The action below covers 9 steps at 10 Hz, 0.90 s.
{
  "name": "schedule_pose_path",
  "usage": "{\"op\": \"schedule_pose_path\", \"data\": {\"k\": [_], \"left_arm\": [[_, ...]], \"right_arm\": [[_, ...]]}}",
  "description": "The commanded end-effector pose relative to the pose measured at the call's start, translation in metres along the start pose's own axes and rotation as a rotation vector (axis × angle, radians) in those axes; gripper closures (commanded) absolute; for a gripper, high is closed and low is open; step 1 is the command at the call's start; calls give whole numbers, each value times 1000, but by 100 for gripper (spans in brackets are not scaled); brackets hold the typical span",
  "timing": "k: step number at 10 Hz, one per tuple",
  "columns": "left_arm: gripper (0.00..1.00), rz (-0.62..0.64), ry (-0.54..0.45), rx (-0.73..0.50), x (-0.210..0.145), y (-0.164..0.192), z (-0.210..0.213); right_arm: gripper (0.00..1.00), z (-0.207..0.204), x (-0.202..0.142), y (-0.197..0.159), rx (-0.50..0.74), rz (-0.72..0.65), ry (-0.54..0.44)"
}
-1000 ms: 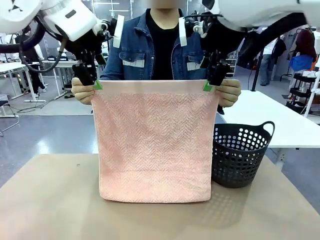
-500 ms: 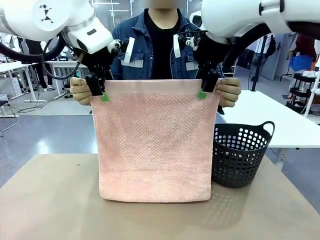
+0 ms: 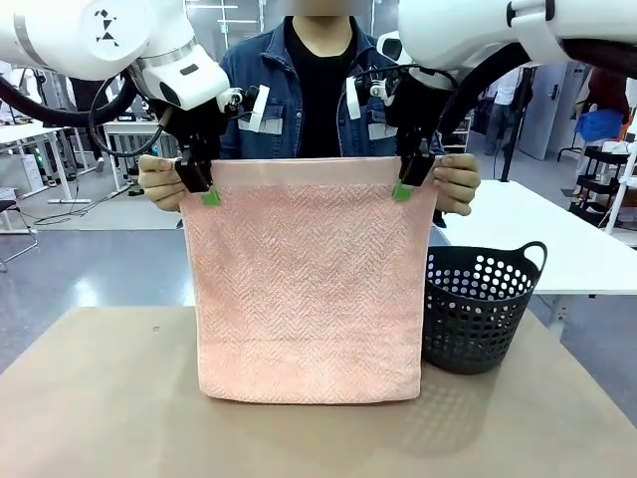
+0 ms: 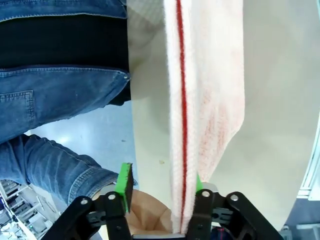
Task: Fold the towel.
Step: Release the end of the 100 cm Hotel Towel you were holding and grab the top end of the folded side.
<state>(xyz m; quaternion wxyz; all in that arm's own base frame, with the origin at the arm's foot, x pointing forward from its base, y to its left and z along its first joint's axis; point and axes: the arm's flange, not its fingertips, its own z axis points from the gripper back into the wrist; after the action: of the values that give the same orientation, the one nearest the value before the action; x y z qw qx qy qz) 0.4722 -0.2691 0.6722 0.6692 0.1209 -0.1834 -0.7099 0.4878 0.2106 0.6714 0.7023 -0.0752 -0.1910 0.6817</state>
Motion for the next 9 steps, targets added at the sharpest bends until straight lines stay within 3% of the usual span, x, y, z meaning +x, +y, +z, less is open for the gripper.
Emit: {"op": "schedule_pose_path", "data": {"k": [1, 2, 3, 9], "left_arm": [[100, 14, 1, -34, 3, 4, 4], [98, 16, 4, -40, 2, 3, 5], [100, 17, 5, -45, 2, 4, 4], [100, 0, 29, -24, -8, -6, -4]], "right_arm": [[88, 2, 2, -6, 20, -8, -18], [98, 1, 2, -7, 22, -12, -20], [100, 1, 2, -6, 22, -14, -21], [100, 0, 2, 0, 18, -9, -16]]}}
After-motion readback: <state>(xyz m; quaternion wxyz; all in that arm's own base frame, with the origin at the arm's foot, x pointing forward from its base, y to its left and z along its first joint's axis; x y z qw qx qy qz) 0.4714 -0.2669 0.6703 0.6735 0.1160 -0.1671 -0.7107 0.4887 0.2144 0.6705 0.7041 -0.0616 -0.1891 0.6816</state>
